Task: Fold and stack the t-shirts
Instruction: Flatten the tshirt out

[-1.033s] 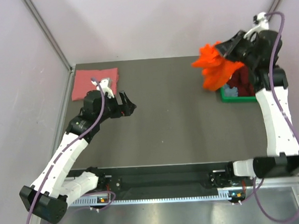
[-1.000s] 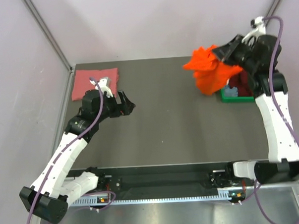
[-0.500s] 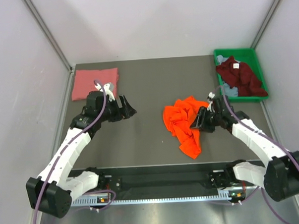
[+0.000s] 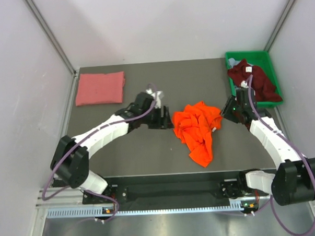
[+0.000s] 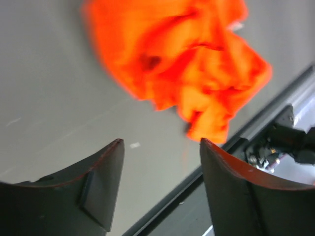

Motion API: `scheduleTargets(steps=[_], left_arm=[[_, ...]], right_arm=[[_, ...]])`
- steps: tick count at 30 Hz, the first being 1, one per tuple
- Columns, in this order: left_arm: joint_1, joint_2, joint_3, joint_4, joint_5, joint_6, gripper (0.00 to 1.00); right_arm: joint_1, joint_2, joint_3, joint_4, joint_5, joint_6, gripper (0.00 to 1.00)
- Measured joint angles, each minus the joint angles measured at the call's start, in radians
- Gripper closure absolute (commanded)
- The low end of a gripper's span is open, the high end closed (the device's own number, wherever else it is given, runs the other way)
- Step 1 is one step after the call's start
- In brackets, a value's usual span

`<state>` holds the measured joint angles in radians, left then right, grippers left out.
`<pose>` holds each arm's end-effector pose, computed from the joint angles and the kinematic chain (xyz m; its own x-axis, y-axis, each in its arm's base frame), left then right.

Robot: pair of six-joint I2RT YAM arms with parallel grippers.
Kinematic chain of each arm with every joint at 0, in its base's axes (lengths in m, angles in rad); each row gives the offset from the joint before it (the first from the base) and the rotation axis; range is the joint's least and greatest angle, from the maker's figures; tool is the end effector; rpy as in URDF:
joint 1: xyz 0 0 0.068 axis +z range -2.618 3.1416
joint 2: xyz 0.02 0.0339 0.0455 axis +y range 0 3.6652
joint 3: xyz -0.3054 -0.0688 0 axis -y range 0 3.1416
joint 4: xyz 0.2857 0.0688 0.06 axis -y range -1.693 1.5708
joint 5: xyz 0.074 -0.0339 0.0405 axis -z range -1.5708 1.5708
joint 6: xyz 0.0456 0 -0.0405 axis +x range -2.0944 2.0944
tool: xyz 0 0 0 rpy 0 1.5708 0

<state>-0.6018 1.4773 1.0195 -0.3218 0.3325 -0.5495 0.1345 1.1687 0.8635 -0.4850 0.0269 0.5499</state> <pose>0.2863 -0.2147 0.2628 -0.8736 0.0011 -0.4867 0.3169 0.7602 -0.5671 0.2728 0.0357 0.2810 -0.6605 0.4378 -0.6099 0.2697 0.8965 0.3515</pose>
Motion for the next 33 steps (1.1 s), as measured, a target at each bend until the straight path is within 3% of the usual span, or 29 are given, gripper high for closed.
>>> scheduleTargets(steps=[5, 10, 20, 33], left_arm=[[-0.21, 0.122, 0.175, 0.061, -0.045, 0.0, 0.37], [-0.335, 0.253, 0.271, 0.134, -0.068, 0.006, 0.42], [-0.344, 0.299, 0.192, 0.112, -0.117, 0.002, 0.39], [-0.397, 0.35, 0.063, 0.163, -0.064, 0.0, 0.39]], right_arm=[[-0.085, -0.02, -0.104, 0.032, -0.045, 0.012, 0.61], [-0.138, -0.001, -0.129, 0.066, -0.103, 0.02, 0.59], [-0.185, 0.153, -0.129, 0.227, -0.161, 0.064, 0.61], [-0.185, 0.196, -0.13, 0.327, -0.177, 0.071, 0.57]])
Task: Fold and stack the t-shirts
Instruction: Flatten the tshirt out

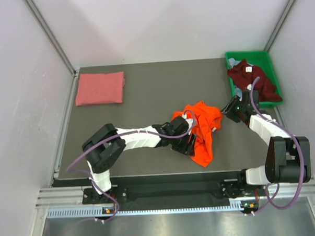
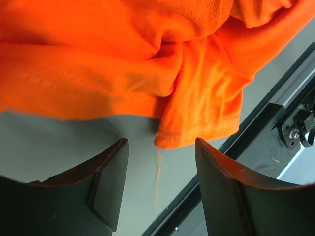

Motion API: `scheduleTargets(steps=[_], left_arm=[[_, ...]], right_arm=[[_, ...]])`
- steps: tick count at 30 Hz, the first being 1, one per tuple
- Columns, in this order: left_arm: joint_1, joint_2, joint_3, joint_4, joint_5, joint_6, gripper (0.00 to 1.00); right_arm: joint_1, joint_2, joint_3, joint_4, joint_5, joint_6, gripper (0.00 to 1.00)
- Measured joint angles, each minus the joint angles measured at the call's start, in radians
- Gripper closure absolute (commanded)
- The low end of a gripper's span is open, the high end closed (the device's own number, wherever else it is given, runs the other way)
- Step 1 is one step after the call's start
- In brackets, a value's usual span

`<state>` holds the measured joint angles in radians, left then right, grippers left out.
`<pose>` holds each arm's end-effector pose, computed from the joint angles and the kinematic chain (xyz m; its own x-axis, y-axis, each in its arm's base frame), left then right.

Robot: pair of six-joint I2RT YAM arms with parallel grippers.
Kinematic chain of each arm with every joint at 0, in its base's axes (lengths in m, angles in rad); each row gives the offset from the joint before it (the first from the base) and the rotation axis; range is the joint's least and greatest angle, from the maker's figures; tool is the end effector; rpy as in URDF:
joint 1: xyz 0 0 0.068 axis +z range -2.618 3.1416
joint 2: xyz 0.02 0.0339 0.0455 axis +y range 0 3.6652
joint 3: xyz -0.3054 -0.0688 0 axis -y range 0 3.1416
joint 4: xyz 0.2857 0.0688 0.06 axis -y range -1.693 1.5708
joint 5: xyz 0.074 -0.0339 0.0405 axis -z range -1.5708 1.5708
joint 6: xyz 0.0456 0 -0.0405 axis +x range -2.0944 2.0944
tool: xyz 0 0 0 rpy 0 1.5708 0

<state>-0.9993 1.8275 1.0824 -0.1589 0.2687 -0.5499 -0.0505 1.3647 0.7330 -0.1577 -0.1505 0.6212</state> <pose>0.2176 -0.3608 0.1666 -0.8326 0.3631 -0.4183 0.5450 0.6723 -0.5011 0.3073 -0.0087 0.2076 -0.6089 0.6069 -0.5107 0.3675 0.7864 0.4965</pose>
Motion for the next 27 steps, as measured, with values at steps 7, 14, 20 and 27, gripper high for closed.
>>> scheduleTargets(steps=[7, 14, 20, 27], left_arm=[[-0.006, 0.034, 0.0, 0.071, 0.052, -0.002, 0.44], [-0.008, 0.056, -0.01, 0.099, 0.103, -0.032, 1.0], [-0.01, 0.033, -0.009, 0.06, 0.105, -0.047, 1.0], [-0.01, -0.145, 0.029, -0.085, -0.013, -0.031, 1.0]], right_arm=[[0.0, 0.033, -0.005, 0.03, 0.003, 0.0, 0.55], [0.0, 0.083, -0.037, 0.104, -0.001, 0.006, 0.54], [0.0, 0.134, -0.04, 0.167, -0.002, 0.031, 0.54], [0.002, 0.18, -0.064, 0.248, 0.004, 0.057, 0.56]])
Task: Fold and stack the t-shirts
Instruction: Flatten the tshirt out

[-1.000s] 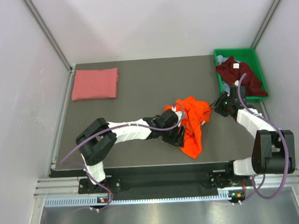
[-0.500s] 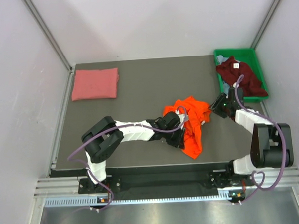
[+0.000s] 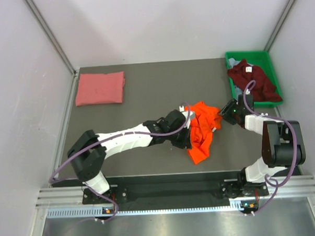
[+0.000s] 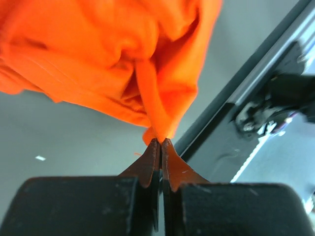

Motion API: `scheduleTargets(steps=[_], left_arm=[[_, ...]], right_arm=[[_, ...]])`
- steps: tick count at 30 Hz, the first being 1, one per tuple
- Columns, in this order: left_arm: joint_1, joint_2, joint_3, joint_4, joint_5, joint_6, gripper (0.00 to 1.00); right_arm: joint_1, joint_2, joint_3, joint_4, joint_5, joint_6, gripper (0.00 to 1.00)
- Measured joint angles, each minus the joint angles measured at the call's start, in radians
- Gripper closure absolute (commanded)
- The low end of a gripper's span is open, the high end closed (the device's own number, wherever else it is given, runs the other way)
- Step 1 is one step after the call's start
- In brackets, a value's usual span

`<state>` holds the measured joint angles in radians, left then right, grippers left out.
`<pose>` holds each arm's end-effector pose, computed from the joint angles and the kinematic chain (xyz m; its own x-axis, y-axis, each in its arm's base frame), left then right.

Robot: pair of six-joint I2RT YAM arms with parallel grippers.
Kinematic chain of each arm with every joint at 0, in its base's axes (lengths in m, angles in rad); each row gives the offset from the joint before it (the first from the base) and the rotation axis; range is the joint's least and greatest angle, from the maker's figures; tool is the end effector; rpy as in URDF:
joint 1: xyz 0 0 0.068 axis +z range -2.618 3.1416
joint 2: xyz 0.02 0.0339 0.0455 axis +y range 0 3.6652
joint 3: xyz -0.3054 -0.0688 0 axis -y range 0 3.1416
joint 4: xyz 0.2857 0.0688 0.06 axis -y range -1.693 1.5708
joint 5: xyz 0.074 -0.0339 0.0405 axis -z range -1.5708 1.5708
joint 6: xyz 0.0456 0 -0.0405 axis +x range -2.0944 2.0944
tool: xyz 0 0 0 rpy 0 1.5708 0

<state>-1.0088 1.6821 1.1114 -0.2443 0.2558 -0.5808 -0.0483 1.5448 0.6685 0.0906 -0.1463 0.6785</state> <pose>0.2075 -0.3512 0.2272 -0.8241 0.3125 -0.4724 0.5490 0.6461 -0.5303 0.3252 -0.0091 0.1534 -0.5846 0.6499 -0.4856 0.4005 0.7517 0.5239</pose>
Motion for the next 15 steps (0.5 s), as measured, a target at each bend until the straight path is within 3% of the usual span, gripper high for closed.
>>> scheduleTargets(steps=[1, 3, 4, 5, 6, 11, 15], left_arm=[[0.0, -0.023, 0.011, -0.013, -0.016, 0.0, 1.0], [0.002, -0.06, 0.027, -0.032, -0.047, 0.0, 1.0], [0.003, -0.073, 0.032, -0.041, -0.059, 0.0, 1.0], [0.008, -0.087, 0.036, -0.058, -0.073, 0.0, 1.0], [0.014, -0.097, 0.043, -0.079, -0.087, 0.001, 1.0], [0.106, -0.118, 0.158, -0.283, -0.214, 0.054, 1.0], [0.305, -0.188, 0.318, -0.423, -0.348, 0.139, 1.0]], right_arm=[[0.0, 0.006, -0.002, 0.009, -0.003, 0.007, 0.58], [0.0, 0.011, -0.002, 0.024, -0.001, 0.014, 0.71], [0.0, 0.014, -0.002, 0.024, -0.002, 0.018, 0.79], [0.0, 0.014, -0.002, 0.024, -0.002, 0.021, 0.95], [0.0, 0.014, -0.001, 0.023, -0.002, 0.021, 1.0], [0.001, -0.046, 0.048, -0.109, 0.023, -0.018, 1.0], [0.003, -0.208, 0.226, -0.301, 0.081, -0.097, 1.0]])
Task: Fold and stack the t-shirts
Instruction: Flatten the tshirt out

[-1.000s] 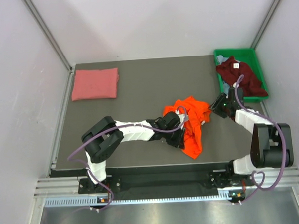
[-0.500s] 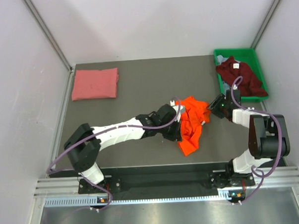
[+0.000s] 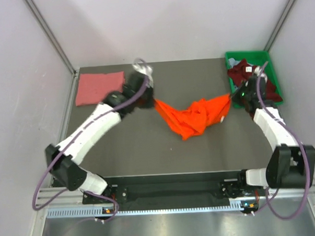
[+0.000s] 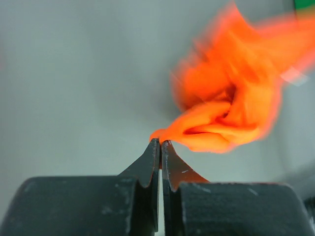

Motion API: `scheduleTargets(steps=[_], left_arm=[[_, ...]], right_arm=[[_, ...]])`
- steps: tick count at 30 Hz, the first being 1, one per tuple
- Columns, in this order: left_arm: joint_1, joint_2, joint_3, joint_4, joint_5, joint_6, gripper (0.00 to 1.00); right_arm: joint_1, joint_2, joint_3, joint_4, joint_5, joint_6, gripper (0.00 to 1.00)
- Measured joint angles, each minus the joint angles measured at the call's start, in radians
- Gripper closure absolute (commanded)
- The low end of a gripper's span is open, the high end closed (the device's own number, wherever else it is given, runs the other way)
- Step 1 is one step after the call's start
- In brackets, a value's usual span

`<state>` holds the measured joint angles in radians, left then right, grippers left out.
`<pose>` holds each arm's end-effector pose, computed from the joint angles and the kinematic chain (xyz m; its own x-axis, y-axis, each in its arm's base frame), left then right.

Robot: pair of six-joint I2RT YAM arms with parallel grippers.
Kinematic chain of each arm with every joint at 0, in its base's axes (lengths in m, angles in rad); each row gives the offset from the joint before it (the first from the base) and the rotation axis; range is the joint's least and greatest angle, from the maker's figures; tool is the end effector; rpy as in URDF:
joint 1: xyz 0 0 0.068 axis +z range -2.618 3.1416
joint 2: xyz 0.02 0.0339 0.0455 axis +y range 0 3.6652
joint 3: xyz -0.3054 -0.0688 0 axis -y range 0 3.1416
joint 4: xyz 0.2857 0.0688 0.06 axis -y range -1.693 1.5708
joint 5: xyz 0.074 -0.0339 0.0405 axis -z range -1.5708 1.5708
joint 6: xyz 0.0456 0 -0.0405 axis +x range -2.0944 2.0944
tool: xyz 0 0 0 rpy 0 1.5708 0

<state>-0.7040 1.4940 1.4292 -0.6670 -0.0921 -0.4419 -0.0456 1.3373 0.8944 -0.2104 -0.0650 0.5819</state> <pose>0.2881 -0.2391 0.3796 -0.7138 0.0474 -0.6988 0.3176 0.9111 -0.2626 0.3279 -0.0120 0.2697 -0.5106 0.5723 -0.6417 0.3287 0.8195 0.4694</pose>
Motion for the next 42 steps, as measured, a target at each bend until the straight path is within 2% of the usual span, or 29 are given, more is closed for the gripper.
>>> scheduleTargets(steps=[2, 4, 7, 10, 15, 20, 23, 28, 32, 38, 42], left_arm=[[0.106, -0.055, 0.098, -0.04, -0.077, 0.045, 1.0], [0.166, -0.093, 0.201, -0.093, -0.15, 0.084, 1.0], [0.183, -0.139, 0.351, -0.147, -0.252, 0.139, 1.0], [0.178, -0.178, 0.429, -0.188, -0.317, 0.167, 1.0], [0.178, -0.23, 0.468, -0.257, -0.384, 0.179, 1.0], [0.177, -0.275, 0.454, -0.307, -0.356, 0.158, 1.0], [0.178, -0.32, 0.392, -0.314, -0.346, 0.148, 1.0], [0.182, -0.34, 0.271, -0.323, -0.345, 0.142, 1.0], [0.246, -0.25, 0.24, -0.315, -0.307, 0.142, 1.0], [0.443, -0.034, 0.36, -0.293, -0.172, 0.129, 1.0], [0.491, 0.03, 0.5, -0.285, -0.127, 0.122, 1.0]], right_arm=[[-0.001, -0.095, 0.112, -0.059, 0.042, -0.048, 1.0], [-0.003, -0.177, 0.204, -0.101, 0.081, -0.091, 1.0], [-0.005, -0.293, 0.328, -0.171, 0.134, -0.154, 1.0], [-0.005, -0.365, 0.427, -0.251, 0.163, -0.196, 1.0], [-0.005, -0.433, 0.558, -0.386, 0.198, -0.247, 1.0], [-0.005, -0.459, 0.641, -0.489, 0.204, -0.269, 1.0], [-0.005, -0.473, 0.649, -0.518, 0.203, -0.28, 1.0], [-0.005, -0.473, 0.575, -0.494, 0.164, -0.285, 1.0], [-0.005, -0.424, 0.45, -0.404, 0.08, -0.272, 1.0], [-0.005, -0.213, 0.468, -0.295, -0.021, -0.248, 1.0], [-0.005, -0.145, 0.543, -0.292, -0.063, -0.237, 1.0]])
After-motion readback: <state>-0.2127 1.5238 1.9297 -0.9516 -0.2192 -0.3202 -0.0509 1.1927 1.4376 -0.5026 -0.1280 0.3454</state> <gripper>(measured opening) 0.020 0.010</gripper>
